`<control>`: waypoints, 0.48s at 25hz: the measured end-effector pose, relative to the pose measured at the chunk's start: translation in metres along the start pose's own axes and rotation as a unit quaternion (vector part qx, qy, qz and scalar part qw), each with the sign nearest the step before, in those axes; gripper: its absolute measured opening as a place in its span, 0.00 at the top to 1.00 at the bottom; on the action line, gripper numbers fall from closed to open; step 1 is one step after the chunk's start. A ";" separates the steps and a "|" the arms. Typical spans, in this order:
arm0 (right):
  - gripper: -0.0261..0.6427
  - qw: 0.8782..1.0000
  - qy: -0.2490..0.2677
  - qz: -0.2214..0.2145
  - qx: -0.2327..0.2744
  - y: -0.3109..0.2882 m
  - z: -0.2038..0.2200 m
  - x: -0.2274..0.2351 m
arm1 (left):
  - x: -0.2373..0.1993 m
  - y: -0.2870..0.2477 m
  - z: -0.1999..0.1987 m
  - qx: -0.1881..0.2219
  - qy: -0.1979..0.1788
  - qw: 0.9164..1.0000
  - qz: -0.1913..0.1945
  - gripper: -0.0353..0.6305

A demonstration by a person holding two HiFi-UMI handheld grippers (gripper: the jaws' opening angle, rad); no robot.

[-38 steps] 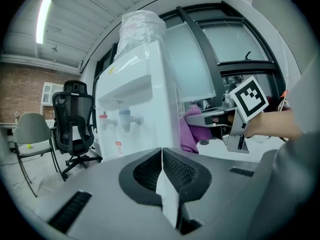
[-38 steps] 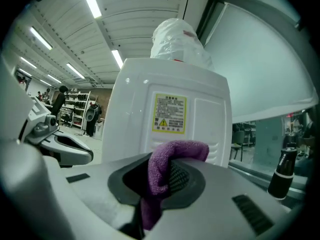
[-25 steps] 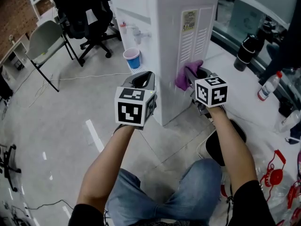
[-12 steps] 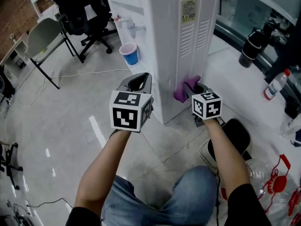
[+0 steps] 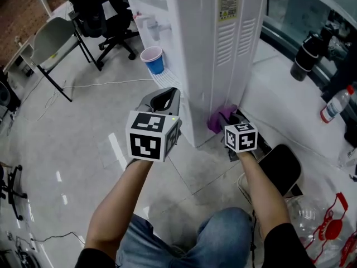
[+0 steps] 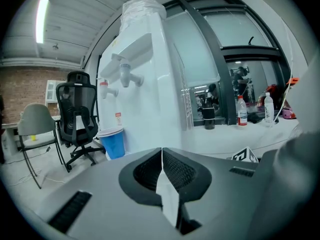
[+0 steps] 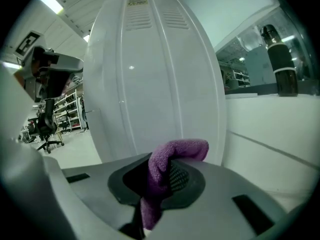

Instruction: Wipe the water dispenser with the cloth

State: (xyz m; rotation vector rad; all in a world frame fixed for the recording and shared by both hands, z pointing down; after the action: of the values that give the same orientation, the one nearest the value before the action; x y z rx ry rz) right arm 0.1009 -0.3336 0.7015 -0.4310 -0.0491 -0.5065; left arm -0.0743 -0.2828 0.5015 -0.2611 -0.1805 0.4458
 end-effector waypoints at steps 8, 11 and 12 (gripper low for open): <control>0.89 1.000 0.005 0.007 0.011 0.015 -0.014 0.004 | 0.006 -0.003 -0.003 -0.004 -0.006 1.000 0.006 0.91; 0.89 0.999 0.020 0.009 0.032 0.038 -0.045 0.004 | 0.005 -0.003 -0.014 0.003 -0.008 1.000 0.008 0.91; 0.89 0.999 0.029 0.010 0.039 0.046 -0.058 0.003 | 0.004 -0.002 -0.020 0.006 -0.009 1.000 0.008 0.91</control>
State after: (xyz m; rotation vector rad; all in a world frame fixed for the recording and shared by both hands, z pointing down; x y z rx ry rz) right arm 0.1222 -0.3224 0.6312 -0.3406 -0.0076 -0.4952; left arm -0.0652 -0.2871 0.4840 -0.2481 -0.1927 0.4656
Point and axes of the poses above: the fingertips, and each gripper's own axes: y backward along the fingers, x to its right, z out of its underside, the point moved 4 cm from there along y, backward along the fingers, and after that the axes turned 1 degree about z, right-handed, at the moved point
